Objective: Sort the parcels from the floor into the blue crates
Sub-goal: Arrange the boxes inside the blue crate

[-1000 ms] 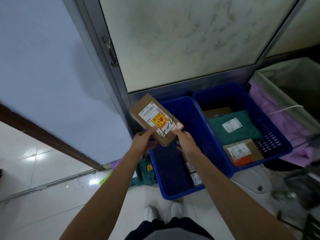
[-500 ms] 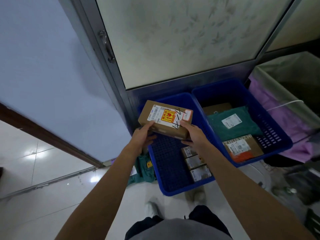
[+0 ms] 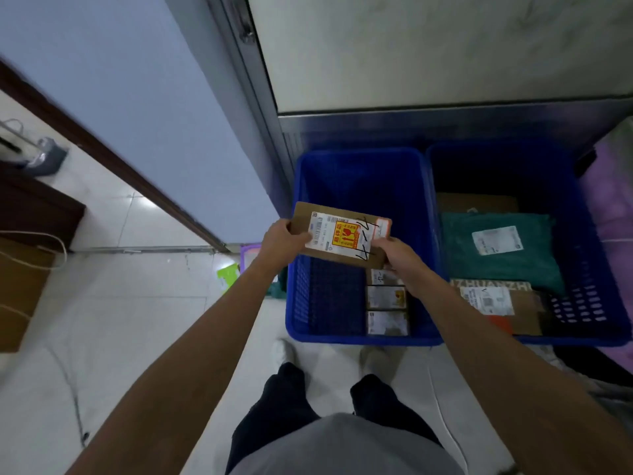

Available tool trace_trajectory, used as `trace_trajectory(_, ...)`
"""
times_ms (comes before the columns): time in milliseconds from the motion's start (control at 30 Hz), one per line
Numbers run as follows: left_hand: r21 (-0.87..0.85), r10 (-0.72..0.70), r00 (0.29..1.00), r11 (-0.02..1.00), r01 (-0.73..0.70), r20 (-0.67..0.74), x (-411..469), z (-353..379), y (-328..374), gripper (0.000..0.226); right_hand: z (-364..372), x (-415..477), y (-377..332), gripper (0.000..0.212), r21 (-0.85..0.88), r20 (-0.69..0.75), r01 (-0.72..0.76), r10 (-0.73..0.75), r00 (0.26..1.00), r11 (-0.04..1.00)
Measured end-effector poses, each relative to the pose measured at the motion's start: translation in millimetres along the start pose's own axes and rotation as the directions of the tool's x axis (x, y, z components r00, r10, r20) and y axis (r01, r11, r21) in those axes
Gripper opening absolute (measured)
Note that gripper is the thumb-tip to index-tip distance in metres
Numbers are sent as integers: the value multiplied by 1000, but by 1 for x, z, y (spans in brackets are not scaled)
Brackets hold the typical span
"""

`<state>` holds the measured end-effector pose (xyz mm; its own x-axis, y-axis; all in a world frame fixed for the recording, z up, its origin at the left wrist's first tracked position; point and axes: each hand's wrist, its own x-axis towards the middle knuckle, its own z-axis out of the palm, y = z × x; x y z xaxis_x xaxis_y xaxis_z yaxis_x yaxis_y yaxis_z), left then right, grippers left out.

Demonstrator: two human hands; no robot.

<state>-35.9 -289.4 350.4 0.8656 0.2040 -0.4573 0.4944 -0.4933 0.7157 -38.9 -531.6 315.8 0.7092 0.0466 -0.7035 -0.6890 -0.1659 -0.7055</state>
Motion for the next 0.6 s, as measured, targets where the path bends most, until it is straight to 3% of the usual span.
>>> trace_trajectory(167, 181, -32, 998, 983, 22, 53, -10, 38, -25, 68, 2, 18, 43, 50, -101, -8, -129, 129, 992, 986)
trace_trajectory(267, 323, -24, 996, 946, -6, 87, -4, 58, -47, 77, 9, 28, 72, 34, -126, -19, -198, 197, 980, 972)
trace_trajectory(433, 541, -29, 979, 836, -87, 203, 22, 84, -89, 75, 19, 57, 113, 21, -218, -38, -227, 225, 974, 949)
trace_trajectory(600, 600, -95, 973, 798, -53, 212, 48, 116, -123, 68, 23, 86, 145, 34, -317, -47, -285, 285, 957, 904)
